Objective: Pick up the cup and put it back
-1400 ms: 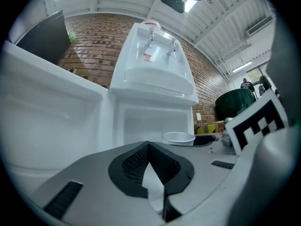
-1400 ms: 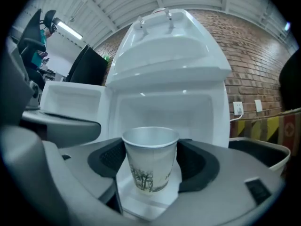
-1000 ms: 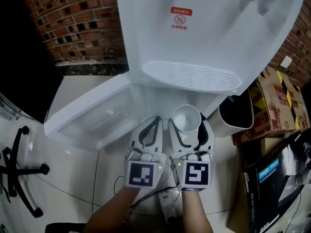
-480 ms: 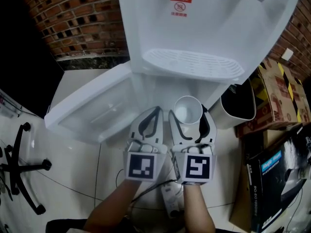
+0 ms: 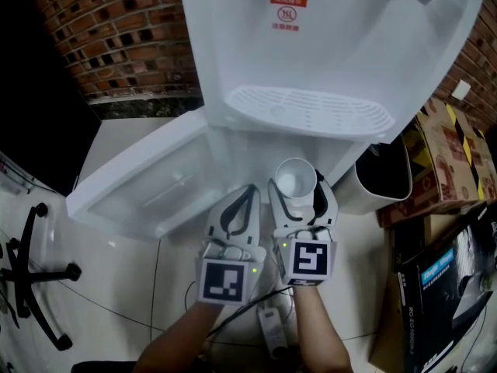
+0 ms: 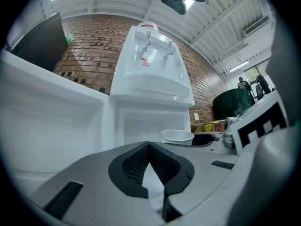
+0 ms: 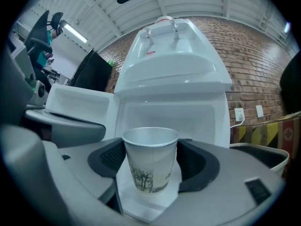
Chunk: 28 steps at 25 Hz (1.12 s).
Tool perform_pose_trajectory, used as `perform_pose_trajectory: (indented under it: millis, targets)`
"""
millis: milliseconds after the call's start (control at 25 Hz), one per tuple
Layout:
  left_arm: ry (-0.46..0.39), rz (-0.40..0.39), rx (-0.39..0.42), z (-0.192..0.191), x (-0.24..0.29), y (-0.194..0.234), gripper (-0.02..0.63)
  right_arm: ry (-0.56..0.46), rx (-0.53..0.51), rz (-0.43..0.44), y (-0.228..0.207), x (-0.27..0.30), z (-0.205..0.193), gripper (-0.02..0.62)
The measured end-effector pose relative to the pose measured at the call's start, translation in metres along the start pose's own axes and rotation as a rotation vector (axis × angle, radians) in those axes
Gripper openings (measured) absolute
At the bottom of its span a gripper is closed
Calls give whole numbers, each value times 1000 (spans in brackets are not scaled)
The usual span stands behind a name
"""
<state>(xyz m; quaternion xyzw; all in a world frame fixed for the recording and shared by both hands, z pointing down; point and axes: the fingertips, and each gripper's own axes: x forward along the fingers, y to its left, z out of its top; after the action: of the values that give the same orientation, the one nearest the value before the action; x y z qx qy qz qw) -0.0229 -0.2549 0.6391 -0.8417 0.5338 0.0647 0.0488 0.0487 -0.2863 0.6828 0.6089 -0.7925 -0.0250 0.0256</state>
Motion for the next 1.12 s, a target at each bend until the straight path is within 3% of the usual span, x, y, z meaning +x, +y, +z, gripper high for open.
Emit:
perform_pose_trajectory:
  millis: [240, 560, 1120]
  targets:
    - [17, -6, -5, -11, 0, -1, -3, 15, 44, 3, -15, 44, -32, 347]
    - [54, -13, -19, -28, -1, -4, -3, 46, 23, 26, -22, 88, -83, 347]
    - [83, 8, -8, -42, -6, 8, -4, 132, 35, 37, -27, 115, -136, 347]
